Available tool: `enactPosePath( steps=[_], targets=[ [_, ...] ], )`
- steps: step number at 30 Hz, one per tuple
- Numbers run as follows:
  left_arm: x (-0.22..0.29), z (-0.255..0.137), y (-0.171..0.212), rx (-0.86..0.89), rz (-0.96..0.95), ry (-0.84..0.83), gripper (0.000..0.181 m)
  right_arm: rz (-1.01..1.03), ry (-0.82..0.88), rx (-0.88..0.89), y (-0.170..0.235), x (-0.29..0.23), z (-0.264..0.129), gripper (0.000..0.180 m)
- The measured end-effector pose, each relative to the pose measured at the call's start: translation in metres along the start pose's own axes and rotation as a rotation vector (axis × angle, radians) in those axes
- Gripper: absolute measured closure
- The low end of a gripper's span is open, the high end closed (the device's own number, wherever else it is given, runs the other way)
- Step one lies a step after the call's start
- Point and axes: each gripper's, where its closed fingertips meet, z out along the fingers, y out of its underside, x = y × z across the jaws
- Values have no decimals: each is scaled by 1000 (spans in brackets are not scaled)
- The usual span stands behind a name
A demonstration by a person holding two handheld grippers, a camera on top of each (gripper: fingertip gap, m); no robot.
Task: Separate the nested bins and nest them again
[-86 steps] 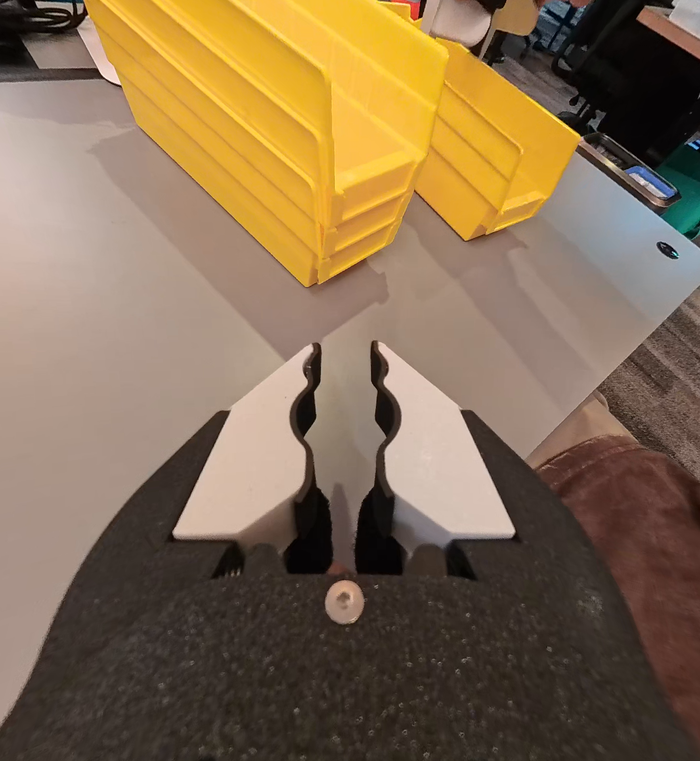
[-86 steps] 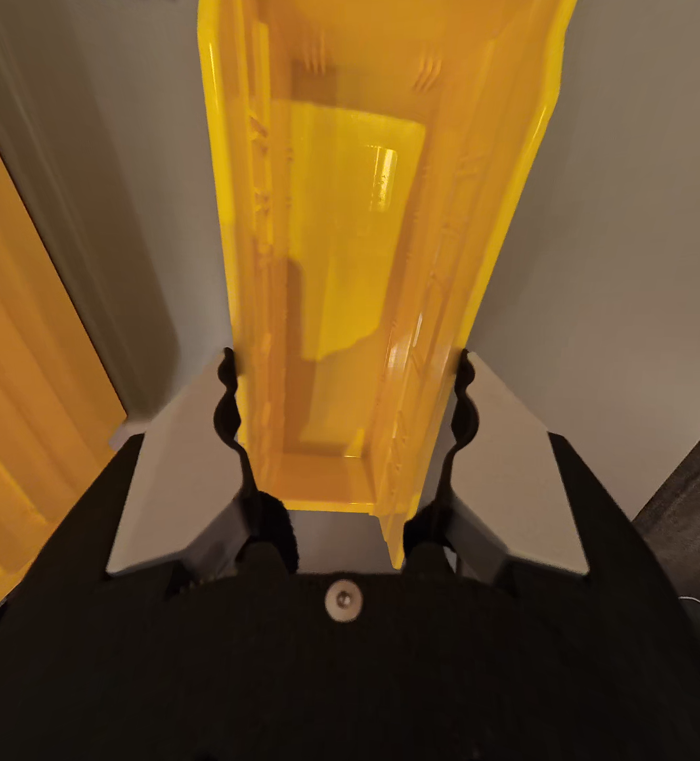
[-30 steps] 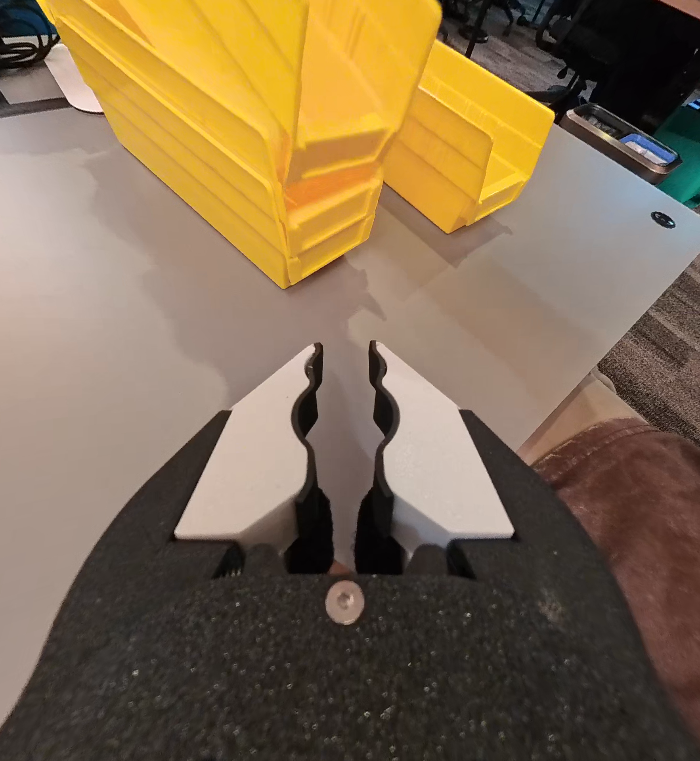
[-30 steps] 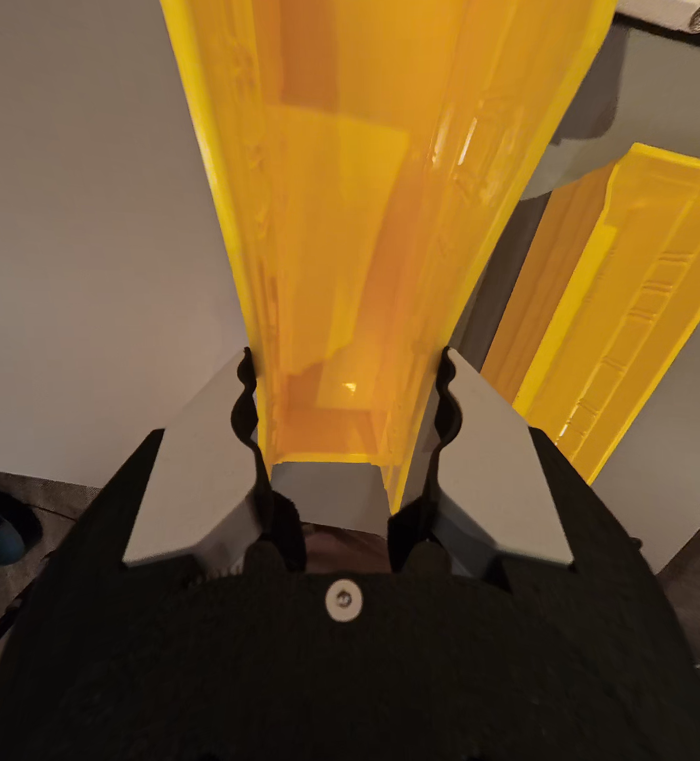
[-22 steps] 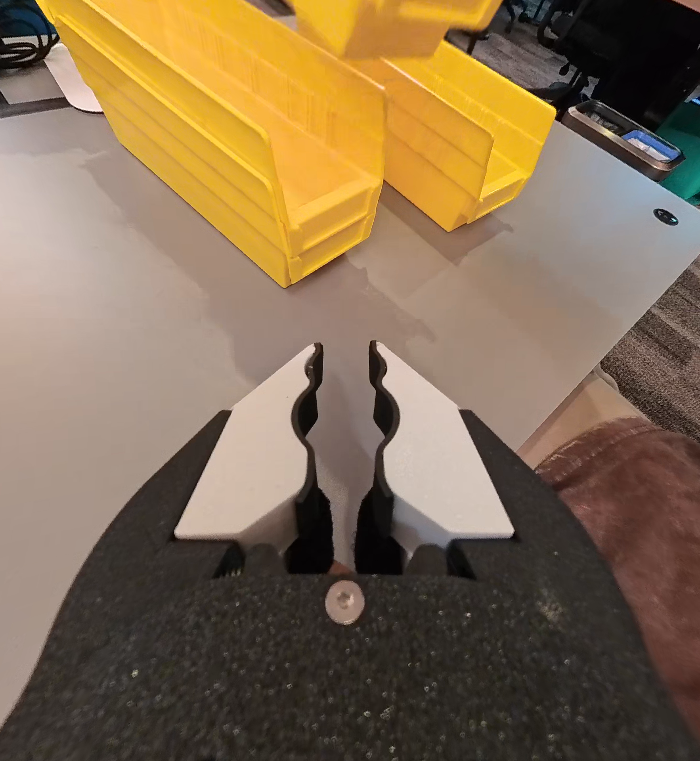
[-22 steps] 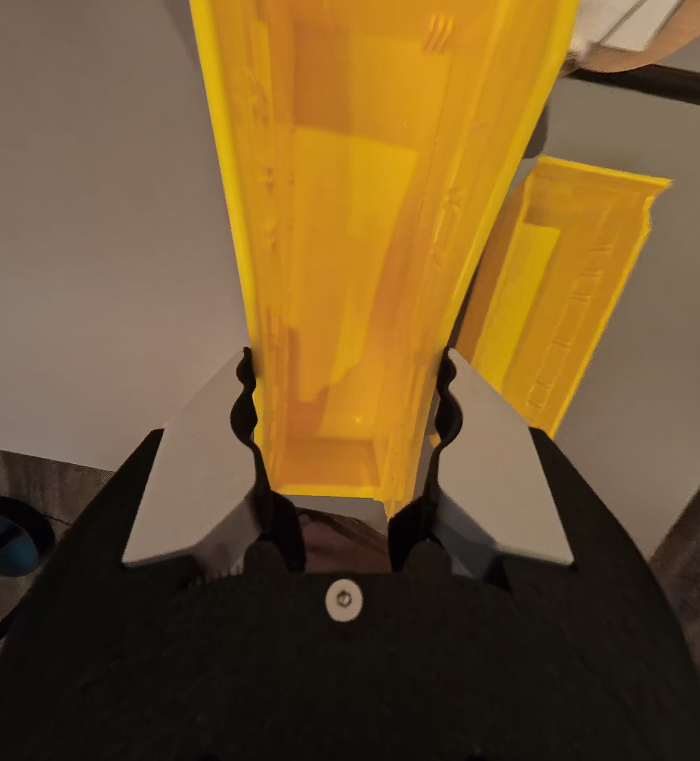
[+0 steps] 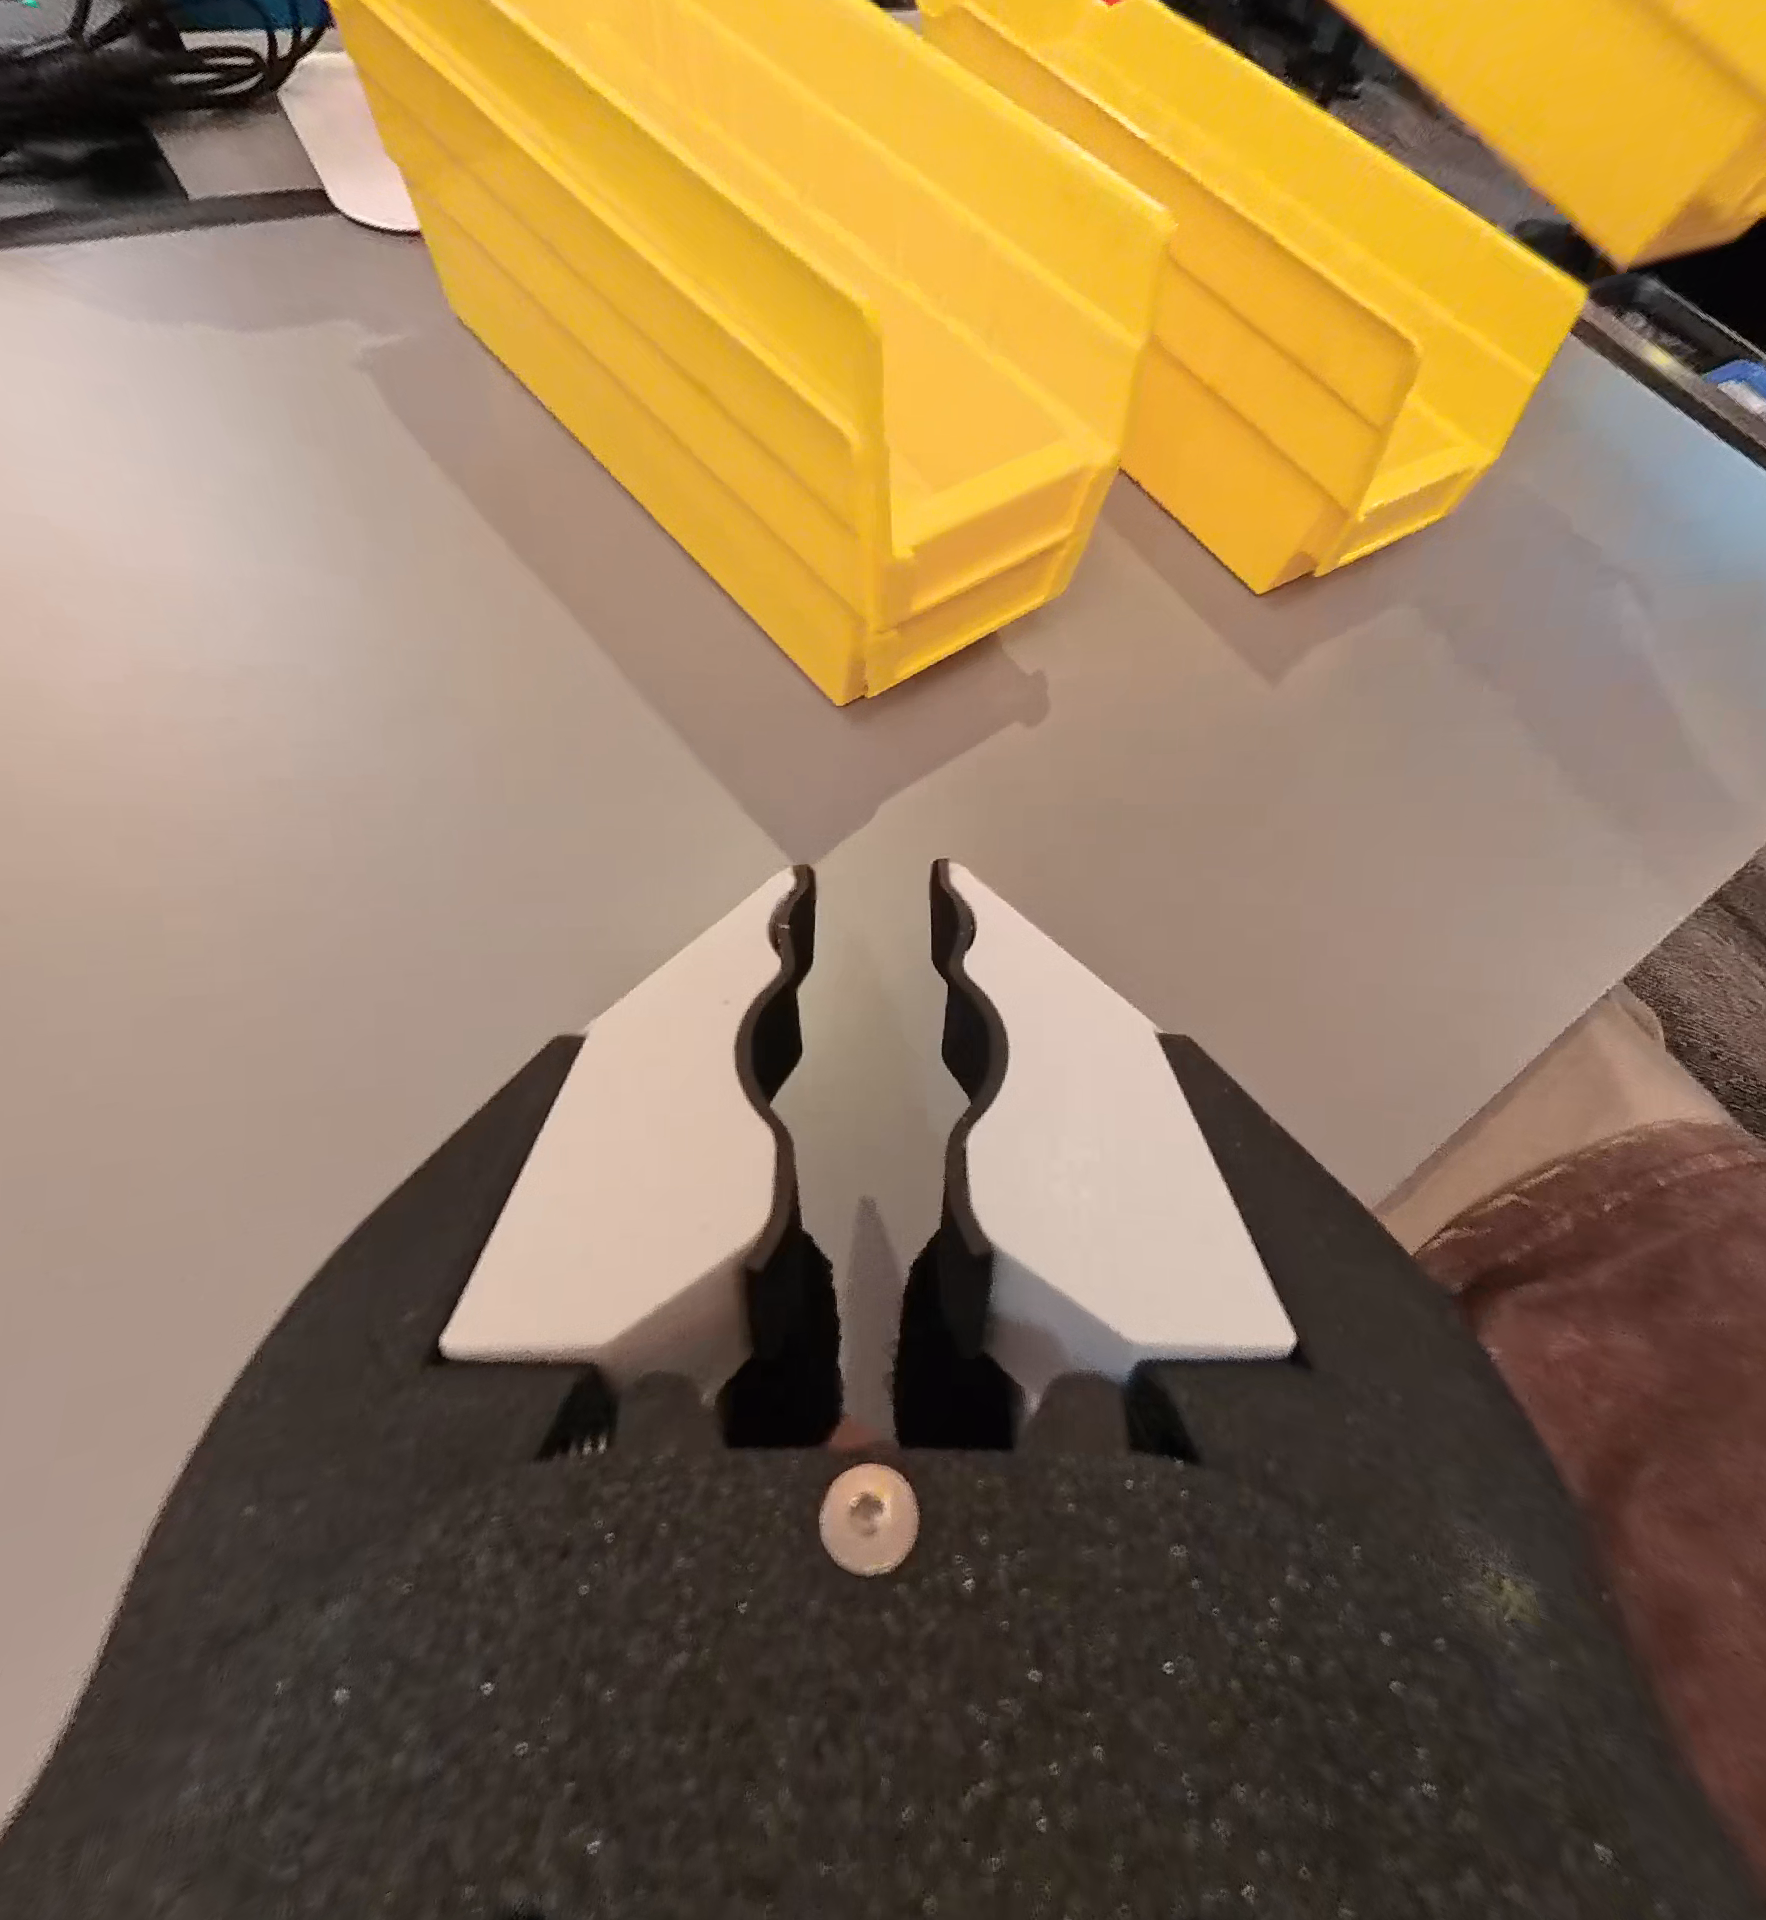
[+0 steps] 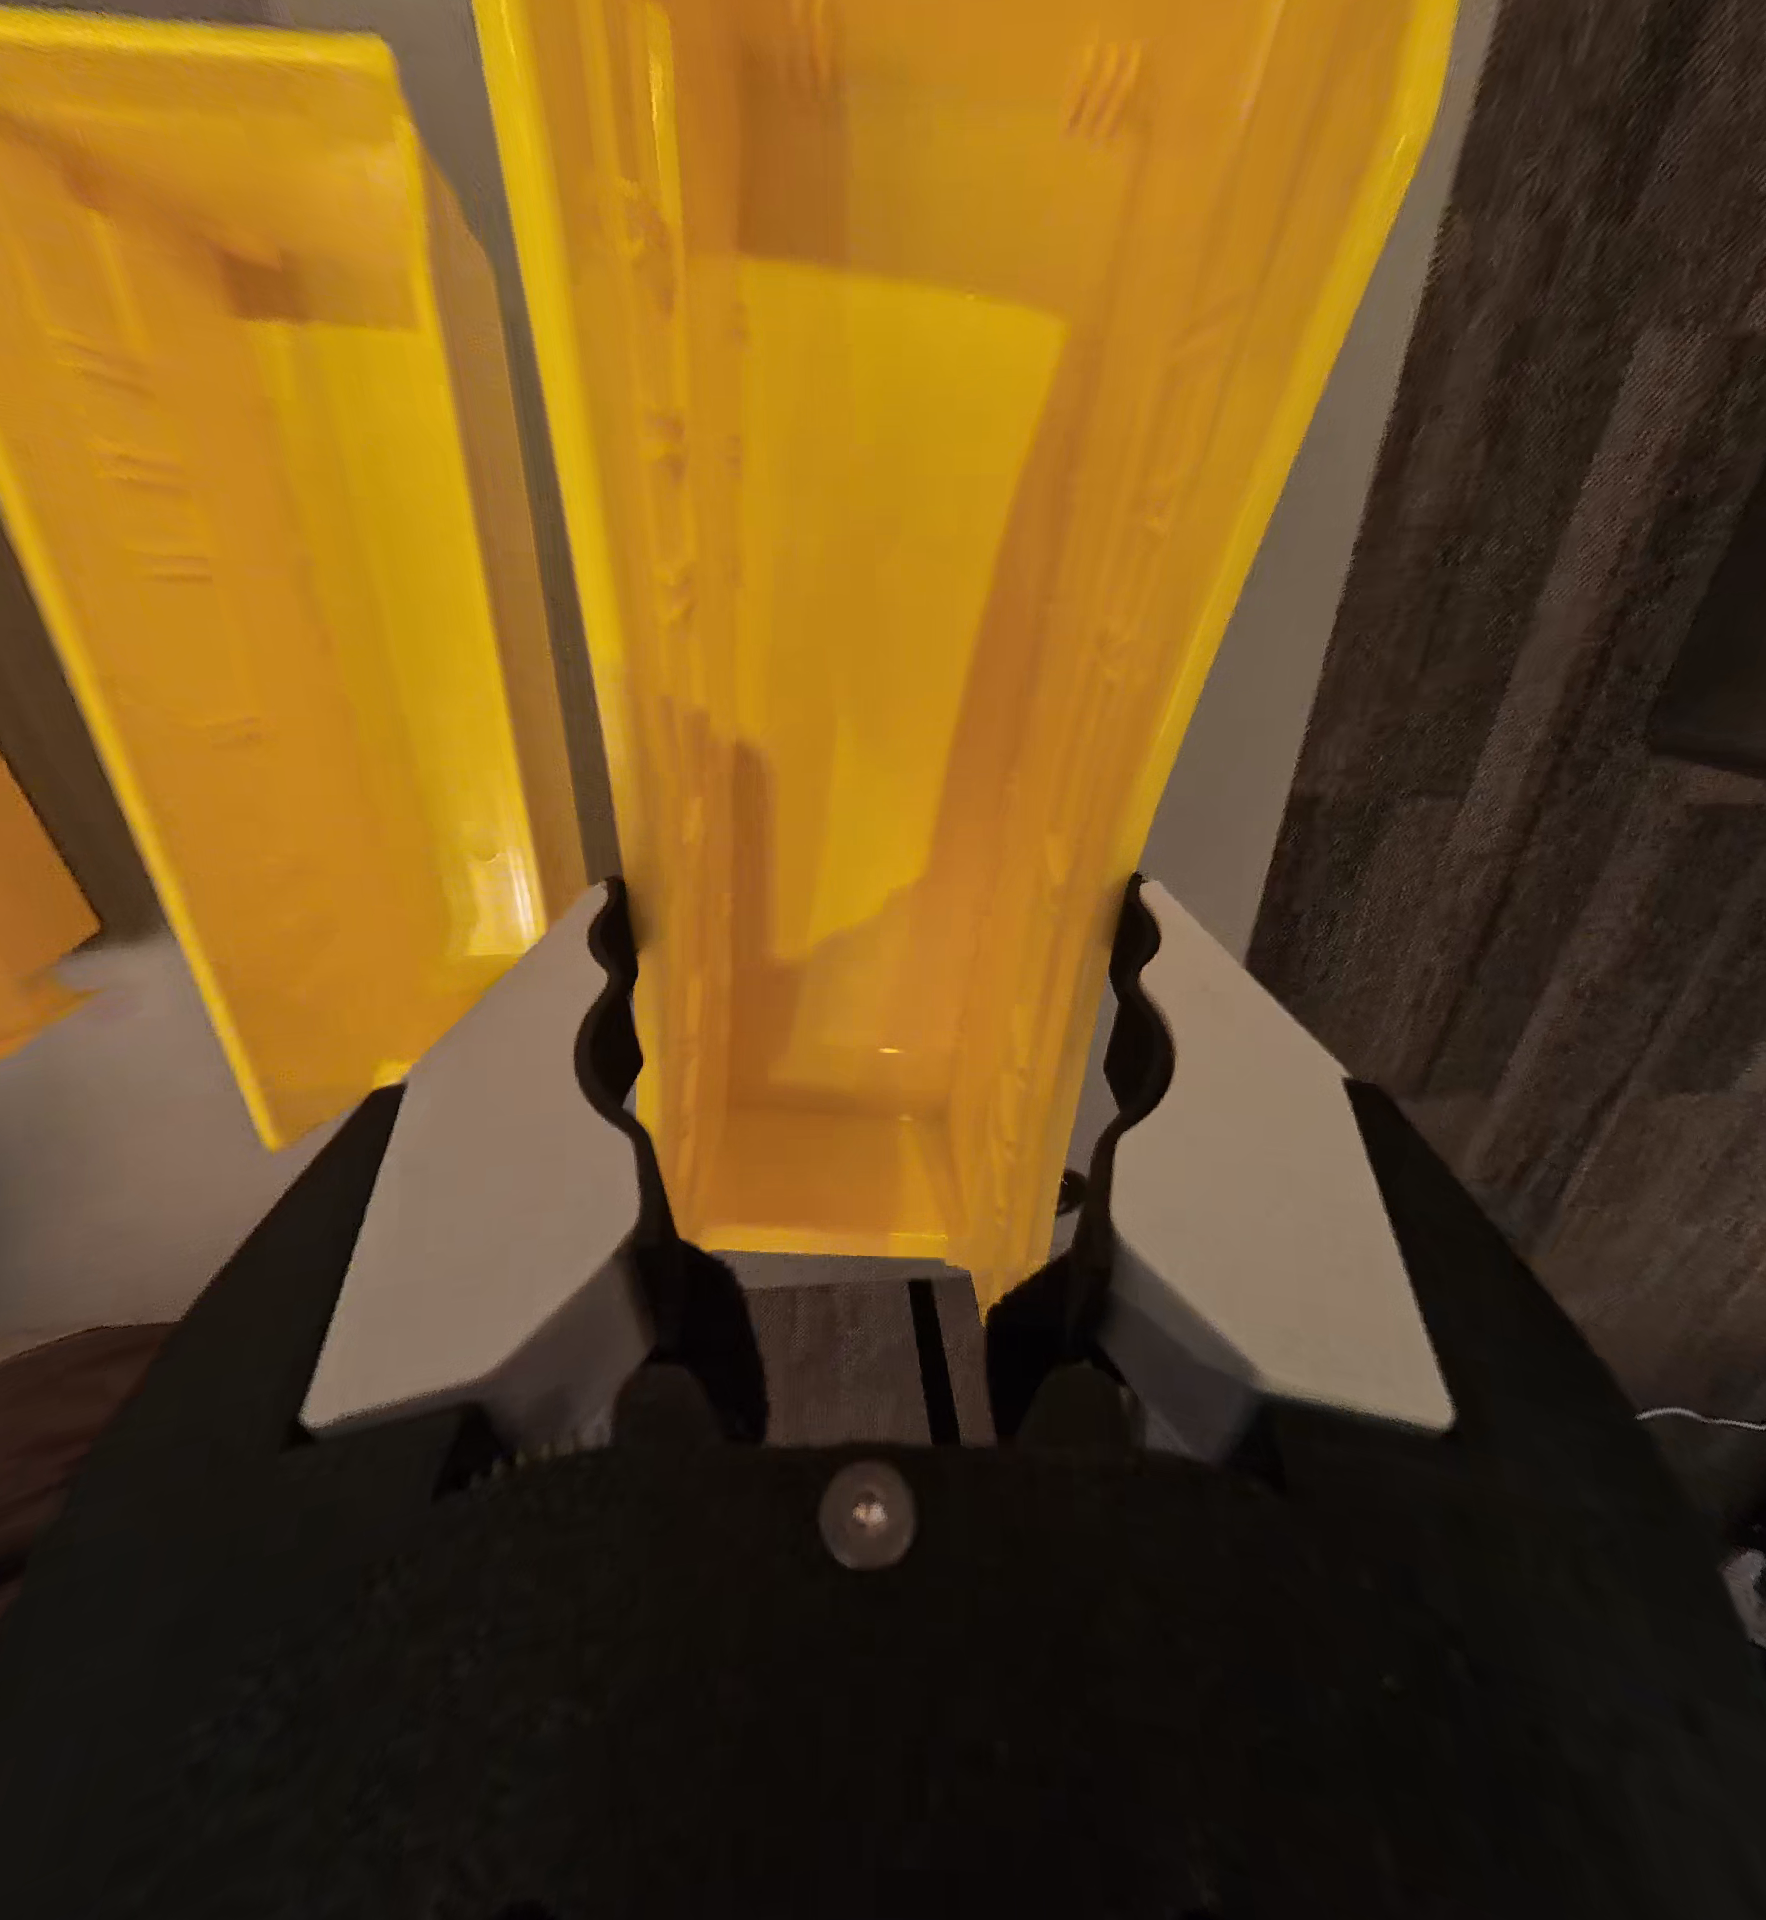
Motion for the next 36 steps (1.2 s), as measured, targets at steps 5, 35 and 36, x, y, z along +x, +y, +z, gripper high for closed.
enactPosePath(
  steps=[5,35,36],
  targets=[
    [-6,3,2,-11,-17,-11,161,-6,-55,-55,1,2,65,87],
    [-9,27,-106,108,153,-119,144,-171,-866,849,191,-302,1,88],
    [-16,37,-119,78,159,-130,142,-176,-935,847,201,-319,0,90]
  ],
)
